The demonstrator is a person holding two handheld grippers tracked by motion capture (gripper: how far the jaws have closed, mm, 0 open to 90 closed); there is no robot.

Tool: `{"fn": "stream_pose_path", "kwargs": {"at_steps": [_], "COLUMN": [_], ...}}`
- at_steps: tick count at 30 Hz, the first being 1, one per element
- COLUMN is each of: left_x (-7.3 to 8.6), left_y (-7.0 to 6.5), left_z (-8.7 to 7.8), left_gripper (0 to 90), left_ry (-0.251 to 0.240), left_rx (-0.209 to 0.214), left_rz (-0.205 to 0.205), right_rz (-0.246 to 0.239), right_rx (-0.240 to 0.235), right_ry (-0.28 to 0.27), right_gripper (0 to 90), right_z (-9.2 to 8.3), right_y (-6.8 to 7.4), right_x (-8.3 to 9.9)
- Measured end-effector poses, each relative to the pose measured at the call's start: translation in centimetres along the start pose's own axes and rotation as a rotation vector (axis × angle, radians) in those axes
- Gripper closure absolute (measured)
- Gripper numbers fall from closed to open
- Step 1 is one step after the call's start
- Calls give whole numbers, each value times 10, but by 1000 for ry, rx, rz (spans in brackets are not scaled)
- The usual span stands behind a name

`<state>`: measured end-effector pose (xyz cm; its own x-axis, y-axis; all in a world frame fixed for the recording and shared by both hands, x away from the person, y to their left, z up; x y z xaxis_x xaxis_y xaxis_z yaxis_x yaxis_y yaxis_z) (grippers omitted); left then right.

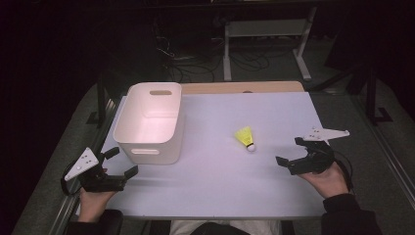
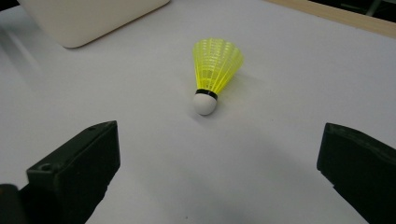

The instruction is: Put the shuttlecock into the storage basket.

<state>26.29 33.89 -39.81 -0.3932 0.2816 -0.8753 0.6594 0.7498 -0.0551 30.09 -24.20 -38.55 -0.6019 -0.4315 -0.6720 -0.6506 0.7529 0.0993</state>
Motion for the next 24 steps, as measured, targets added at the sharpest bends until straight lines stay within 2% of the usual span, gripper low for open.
{"fn": "stream_pose_path", "kwargs": {"at_steps": [24], "left_x": [0], "left_y": [-1], "left_z": [1], "left_gripper": [0], "left_ry": [4], "left_rx": [3], "left_rz": [-4], "right_rz": [-53], "right_rx": [2], "right_ry": [27], "right_gripper": [0], "right_z": [-3], "right_y": [6], "right_x": [-36]}}
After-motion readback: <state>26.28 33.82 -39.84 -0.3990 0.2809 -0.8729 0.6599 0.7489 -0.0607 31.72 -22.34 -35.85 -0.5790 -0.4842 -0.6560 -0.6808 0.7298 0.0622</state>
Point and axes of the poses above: each handheld gripper's, and its own axes: z roughly forward along the jaws, x roughly out of its underside, y roughly to its left, the point moved 1 cm from there along z, roughly forward along the jaws, and after that the axes turned 12 degrees about y, right-handed, at the moved point
